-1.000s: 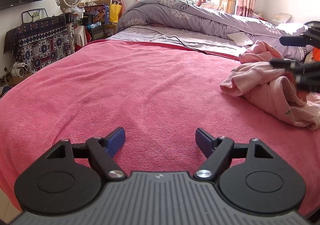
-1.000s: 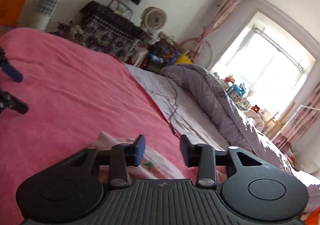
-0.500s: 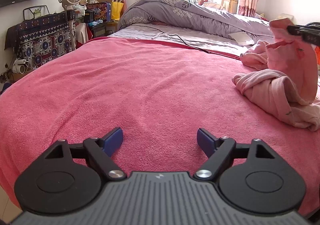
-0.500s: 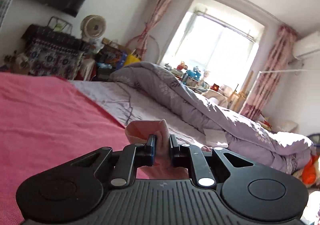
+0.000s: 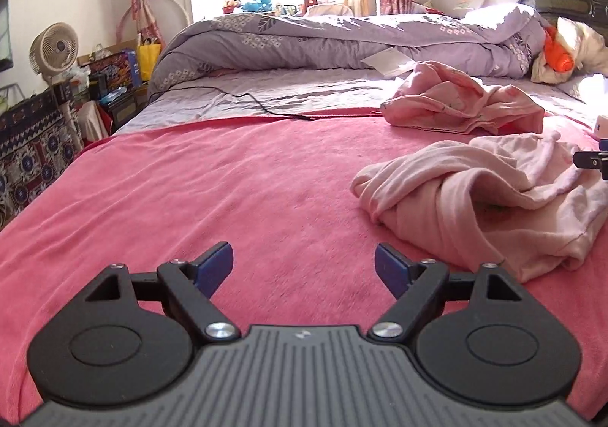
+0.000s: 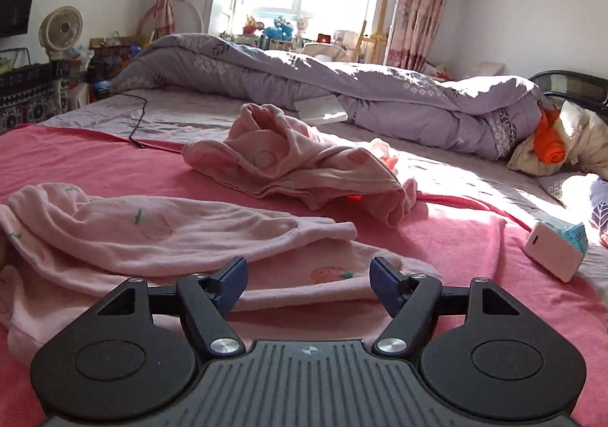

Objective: Fold clothes

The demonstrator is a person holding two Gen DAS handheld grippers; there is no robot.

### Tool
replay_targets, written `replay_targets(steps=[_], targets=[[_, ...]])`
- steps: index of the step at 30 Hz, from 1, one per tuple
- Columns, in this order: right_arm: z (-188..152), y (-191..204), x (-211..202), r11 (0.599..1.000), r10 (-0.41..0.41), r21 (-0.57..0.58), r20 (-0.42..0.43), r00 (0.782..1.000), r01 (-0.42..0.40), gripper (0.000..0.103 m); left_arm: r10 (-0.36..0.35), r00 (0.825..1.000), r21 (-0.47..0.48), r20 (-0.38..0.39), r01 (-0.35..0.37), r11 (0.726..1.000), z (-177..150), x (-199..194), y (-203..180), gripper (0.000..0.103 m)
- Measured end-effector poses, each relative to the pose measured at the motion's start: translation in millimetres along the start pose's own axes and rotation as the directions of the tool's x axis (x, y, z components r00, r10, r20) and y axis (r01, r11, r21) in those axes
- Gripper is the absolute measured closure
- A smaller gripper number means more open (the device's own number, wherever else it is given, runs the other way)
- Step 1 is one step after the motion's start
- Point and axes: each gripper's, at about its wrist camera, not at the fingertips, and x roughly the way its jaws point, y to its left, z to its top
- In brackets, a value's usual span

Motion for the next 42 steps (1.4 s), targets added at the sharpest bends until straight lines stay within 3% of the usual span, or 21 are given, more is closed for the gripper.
replay_targets(steps=[3,6,10,12,13,16,19,24,27,30,34,36,37,42], targets=[[-11.5,8.4,-7.0,0.997,0.066,0.029,0.006,0.998,-0.066,0.030,0.013,1.000,0.074,0.008,-0.013,0.997,18.6,21.3,-19.5,0.020],[-19.7,18.8,-5.0,0.996,0.084,0.026,0.007,0.996,-0.084,0.028,-0.011,0.997,0.075,0.077,0.005,0.997,44.3,13.0,-33.1,0.020],[-35.0,27.0,1.3,0.995,0.083,0.058,0.022,0.996,-0.084,0.025,-0.227,0.962,0.065,0.150,0.219,0.973,90.9,-3.0,-52.2,0.002],[-37.5,25.7,-1.4,0.992,0.092,0.077,0.044,0.995,-0.096,0.025,-0.325,0.937,0.123,0.132,0.309,0.943,113.0,5.7,-81.4,0.001],[-38.6,24.4,-2.1,0.991,0.101,0.086,0.050,0.994,-0.105,0.025,-0.341,0.933,0.169,0.117,0.320,0.932,120.9,13.9,-102.3,0.001],[-42.7,17.4,-5.3,0.980,0.133,0.139,0.080,0.988,-0.143,0.025,-0.301,0.952,0.308,0.056,0.270,0.912,126.9,46.7,-167.5,0.001],[-47.7,10.1,-11.2,0.967,0.159,0.178,0.127,0.979,-0.180,0.025,-0.271,0.963,0.419,0.000,0.246,0.874,124.1,78.6,-218.9,0.001],[-58.9,-3.6,-23.5,0.934,0.200,0.248,0.228,0.953,-0.256,0.025,-0.194,0.981,0.512,-0.023,0.179,0.840,112.8,110.0,-262.1,0.001],[-61.6,-7.9,-26.7,0.920,0.218,0.269,0.256,0.942,-0.286,0.025,-0.204,0.976,0.528,-0.075,0.213,0.823,108.7,123.5,-273.3,0.002],[-63.9,-10.0,-30.5,0.912,0.227,0.276,0.280,0.933,-0.305,0.024,-0.193,0.976,0.556,-0.102,0.217,0.802,101.2,133.5,-281.9,0.014],[-63.5,-10.2,-34.1,0.911,0.226,0.276,0.291,0.930,-0.308,0.021,-0.246,0.960,0.495,-0.135,0.281,0.822,103.3,136.5,-279.2,0.053],[-63.6,-10.1,-35.4,0.910,0.224,0.279,0.293,0.929,-0.307,0.021,-0.233,0.966,0.479,-0.108,0.256,0.840,107.0,133.2,-277.5,0.076],[-63.7,-10.3,-35.8,0.909,0.223,0.283,0.293,0.930,-0.307,0.020,-0.218,0.972,0.477,-0.087,0.233,0.847,108.7,131.3,-276.8,0.093],[-64.5,-11.5,-36.8,0.904,0.219,0.298,0.294,0.930,-0.307,0.019,-0.187,0.982,0.444,-0.031,0.181,0.877,120.4,123.8,-260.9,0.098]])
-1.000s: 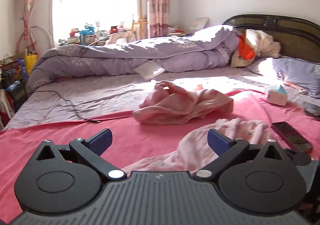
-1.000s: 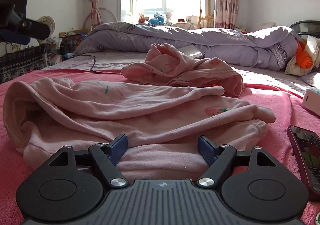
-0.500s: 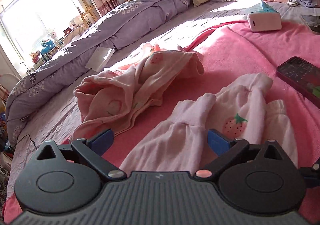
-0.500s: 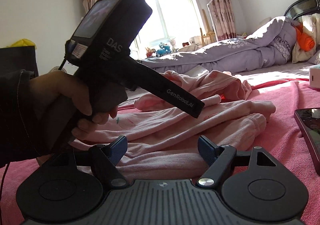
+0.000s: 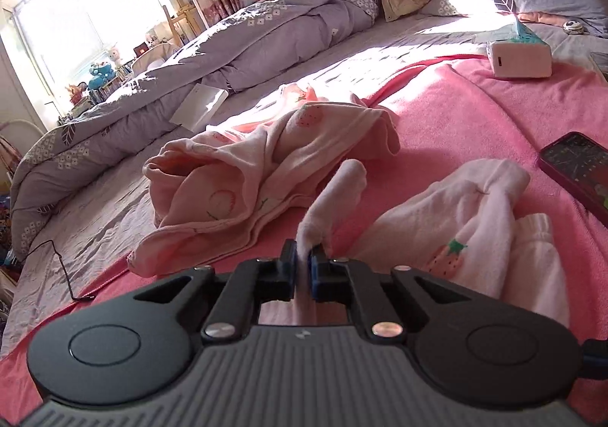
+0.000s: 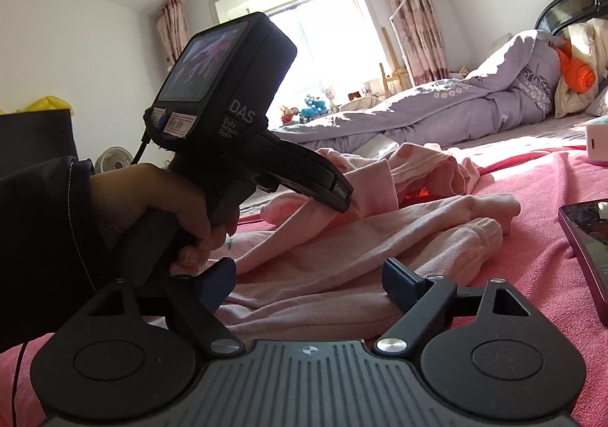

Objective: Fold clothes

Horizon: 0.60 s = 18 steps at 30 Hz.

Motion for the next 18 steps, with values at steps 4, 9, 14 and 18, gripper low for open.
replay_targets(steps=[4,9,14,18], targets=[[-0.2,-1.3,-0.9,1.000,0.007,0.010,0.004,1.000,-0.007,0.017,0.084,0.996,-0.028,0.038,-0.083,0.996,-0.9,-21.8,26.5,0.098],[-0.2,-3.3,-2.0,1.000,0.009,0.022,0.009,1.000,-0.009,0.015,0.235,0.969,-0.150,0.073,-0.222,0.963,-17.0,-78.6,100.0,0.098],[-0.8,-3.0,-1.8,1.000,0.007,0.009,0.025,1.000,-0.007,0.013,0.486,0.874,-0.314,0.030,-0.453,0.834,-78.4,-160.8,196.2,0.098],[-2.5,-0.8,-4.1,1.000,0.016,0.001,0.030,0.999,-0.016,0.010,0.639,0.759,-0.420,-0.126,-0.624,0.658,-167.0,-214.9,261.9,0.098]])
